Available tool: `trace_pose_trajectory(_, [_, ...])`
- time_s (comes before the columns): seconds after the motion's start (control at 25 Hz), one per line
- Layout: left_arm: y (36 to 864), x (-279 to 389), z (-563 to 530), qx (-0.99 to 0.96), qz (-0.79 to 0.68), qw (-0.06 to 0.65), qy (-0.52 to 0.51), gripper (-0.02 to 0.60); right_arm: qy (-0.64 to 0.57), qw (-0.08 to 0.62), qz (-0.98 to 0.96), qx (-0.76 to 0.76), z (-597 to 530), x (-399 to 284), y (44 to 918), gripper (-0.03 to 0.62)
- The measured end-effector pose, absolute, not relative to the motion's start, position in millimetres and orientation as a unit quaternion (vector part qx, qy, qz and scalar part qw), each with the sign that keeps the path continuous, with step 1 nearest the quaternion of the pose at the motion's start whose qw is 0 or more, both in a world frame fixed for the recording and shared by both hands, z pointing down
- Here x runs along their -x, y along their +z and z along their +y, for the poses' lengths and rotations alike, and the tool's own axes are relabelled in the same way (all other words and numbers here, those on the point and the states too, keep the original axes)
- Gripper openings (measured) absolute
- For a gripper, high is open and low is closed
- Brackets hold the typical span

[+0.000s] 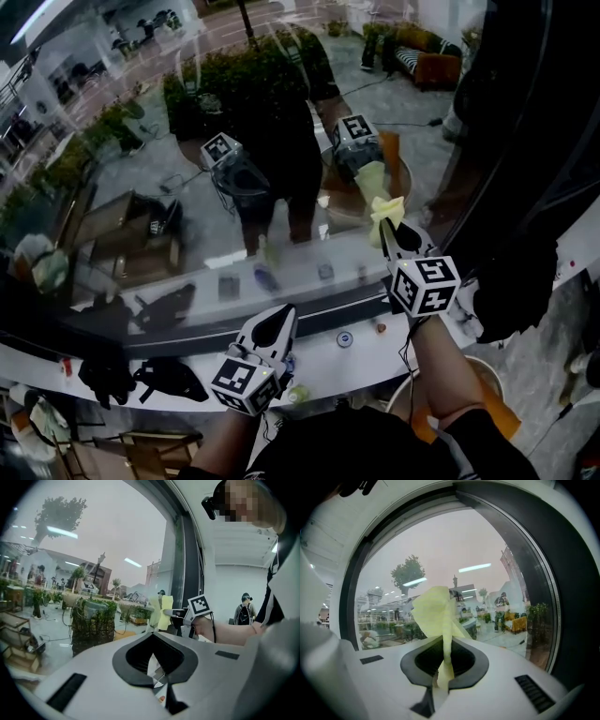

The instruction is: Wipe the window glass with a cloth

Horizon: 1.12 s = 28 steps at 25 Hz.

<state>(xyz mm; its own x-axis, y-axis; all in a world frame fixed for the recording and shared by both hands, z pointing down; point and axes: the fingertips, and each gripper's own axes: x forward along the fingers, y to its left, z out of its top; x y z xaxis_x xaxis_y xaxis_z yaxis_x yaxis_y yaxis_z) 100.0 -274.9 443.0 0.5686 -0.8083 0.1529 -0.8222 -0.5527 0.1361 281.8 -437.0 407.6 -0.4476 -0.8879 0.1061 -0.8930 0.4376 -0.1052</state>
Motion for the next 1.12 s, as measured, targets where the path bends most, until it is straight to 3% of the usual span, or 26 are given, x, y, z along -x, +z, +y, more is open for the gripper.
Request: trace_pose_trajectory(1.12, [435, -106, -261, -0.88, -0.466, 0.089, 0.026, -0.002, 0.088, 0.012, -0.852, -0.516, -423, -279, 399, 0.04])
